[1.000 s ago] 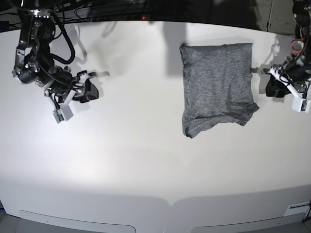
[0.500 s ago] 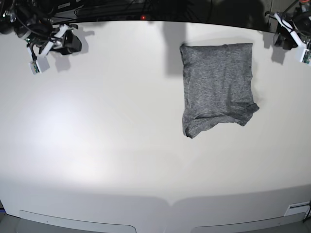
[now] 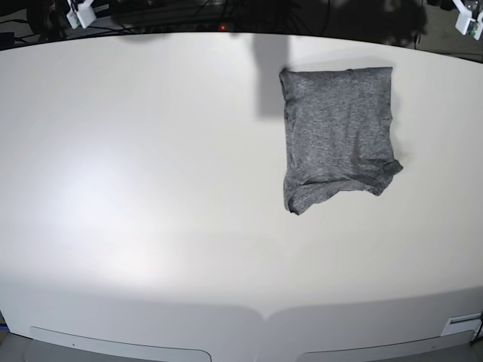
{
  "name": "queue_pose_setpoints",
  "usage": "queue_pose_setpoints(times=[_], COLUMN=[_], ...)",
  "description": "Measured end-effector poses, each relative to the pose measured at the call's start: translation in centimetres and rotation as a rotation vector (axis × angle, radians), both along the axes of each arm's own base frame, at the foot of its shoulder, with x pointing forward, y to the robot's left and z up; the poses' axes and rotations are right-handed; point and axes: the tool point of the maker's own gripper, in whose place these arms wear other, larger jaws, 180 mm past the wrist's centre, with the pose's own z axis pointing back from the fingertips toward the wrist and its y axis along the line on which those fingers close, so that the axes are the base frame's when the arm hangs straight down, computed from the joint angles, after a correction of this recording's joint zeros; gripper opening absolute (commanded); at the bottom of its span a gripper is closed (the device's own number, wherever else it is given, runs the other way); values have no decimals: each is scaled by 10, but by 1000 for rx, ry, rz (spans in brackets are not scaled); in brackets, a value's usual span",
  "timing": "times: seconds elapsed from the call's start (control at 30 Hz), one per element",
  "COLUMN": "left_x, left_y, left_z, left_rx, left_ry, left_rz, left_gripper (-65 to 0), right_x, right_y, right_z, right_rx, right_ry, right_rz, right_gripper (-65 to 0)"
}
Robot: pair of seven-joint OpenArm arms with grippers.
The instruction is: Fold the T-shirt properly
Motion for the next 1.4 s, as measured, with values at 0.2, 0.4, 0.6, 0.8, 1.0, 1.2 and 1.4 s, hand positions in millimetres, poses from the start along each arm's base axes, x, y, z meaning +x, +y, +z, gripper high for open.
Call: queue_pose_setpoints(times=[0.2,0.4,0.6,0.8,1.0,1.2,1.4], left_x=[-54,-86,-78,-105,-98,-105,-105], left_y=[25,-8,-41,-57,-65,-74,-92], left_z=[-79,-153,-194,-202,-204,-204,-206], left_rx=[-50,-116,-118,-98,-114,-122,-152], left_ry=[172,292,364,431,423,447,451], left_rz=[227,281,211,207,212,215,220], left_gripper=[-511,-510,-510,-510,-510,-510,-510], right_x=[-58,-100,-84,-48,-33,-30,-18], right_y=[-19,-27,-32,-17,-6,1,15], right_z=[-68,-108,-137,-150,-158,-156,-154], right_rx=[-66,-65,-85,-70,-88,-48,16], right_ry=[202,367,393,335,306,304,280], right_rz=[153,204,255,343,352,265,139], right_gripper=[-482,-482,-482,-482,-482,-482,-482])
